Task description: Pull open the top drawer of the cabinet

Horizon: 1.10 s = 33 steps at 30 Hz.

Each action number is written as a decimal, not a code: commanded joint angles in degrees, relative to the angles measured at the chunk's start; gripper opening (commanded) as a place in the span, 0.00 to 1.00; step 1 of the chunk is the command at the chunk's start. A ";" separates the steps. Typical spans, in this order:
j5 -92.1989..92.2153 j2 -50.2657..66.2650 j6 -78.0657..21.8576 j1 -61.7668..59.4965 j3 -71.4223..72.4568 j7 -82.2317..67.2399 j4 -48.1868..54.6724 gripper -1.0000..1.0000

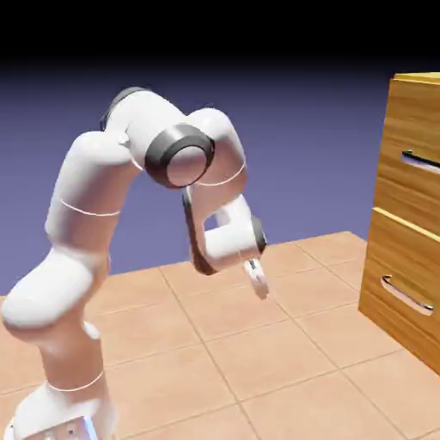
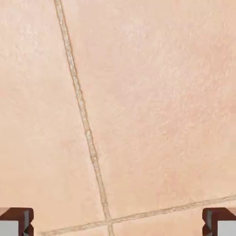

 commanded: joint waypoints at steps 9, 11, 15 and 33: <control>-17.05 13.52 -3.37 -8.48 11.70 -22.43 5.79 1.00; -20.84 16.53 -4.12 -10.36 14.30 -27.41 7.08 1.00; -28.42 22.54 -5.62 -14.13 19.50 -37.38 9.65 1.00; -62.52 49.58 -12.37 -31.08 42.89 -82.23 21.23 1.00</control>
